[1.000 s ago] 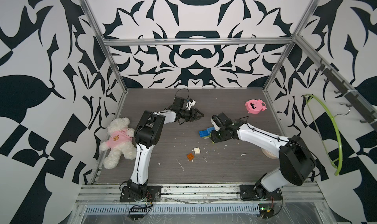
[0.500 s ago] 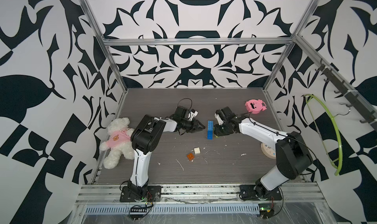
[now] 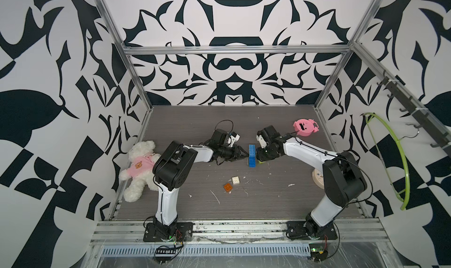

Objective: Assemble a heart with lego
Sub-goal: Adjust the lego brick at the center of the board.

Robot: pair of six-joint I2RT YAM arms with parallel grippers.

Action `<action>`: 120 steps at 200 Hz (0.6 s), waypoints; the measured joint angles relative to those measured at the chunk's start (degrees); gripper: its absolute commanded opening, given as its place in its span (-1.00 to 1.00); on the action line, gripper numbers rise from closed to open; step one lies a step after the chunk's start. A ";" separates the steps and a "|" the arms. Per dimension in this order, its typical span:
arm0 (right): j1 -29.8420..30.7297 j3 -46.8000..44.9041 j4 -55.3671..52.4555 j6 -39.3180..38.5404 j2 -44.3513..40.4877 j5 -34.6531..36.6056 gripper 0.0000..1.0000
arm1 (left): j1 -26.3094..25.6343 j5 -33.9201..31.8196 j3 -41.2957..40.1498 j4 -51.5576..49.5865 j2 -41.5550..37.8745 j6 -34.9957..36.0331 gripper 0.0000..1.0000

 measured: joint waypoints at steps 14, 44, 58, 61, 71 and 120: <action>-0.11 0.00 -1.64 -0.35 -2.05 0.42 -0.99 | 0.96 -1.03 0.02 -0.46 -1.84 0.57 0.05; -0.35 0.66 -4.35 -0.46 -5.18 -0.04 -0.99 | 3.41 -1.81 1.25 -0.52 -2.89 1.20 0.14; -0.46 0.90 -4.42 -0.57 -4.96 -0.04 -0.99 | 4.07 -1.75 2.82 -1.25 -2.47 1.25 0.16; -0.55 0.96 -4.42 -0.61 -4.79 -0.04 -0.99 | 4.17 -1.77 3.28 -1.42 -2.34 1.29 0.16; -1.05 1.62 -4.70 -1.33 -3.58 -0.31 -0.99 | 4.35 -1.51 4.96 -1.81 -1.81 1.38 0.16; -4.13 14.75 -5.31 -8.26 11.28 -3.43 -1.00 | 4.24 -1.95 5.77 -3.26 -2.05 2.89 0.16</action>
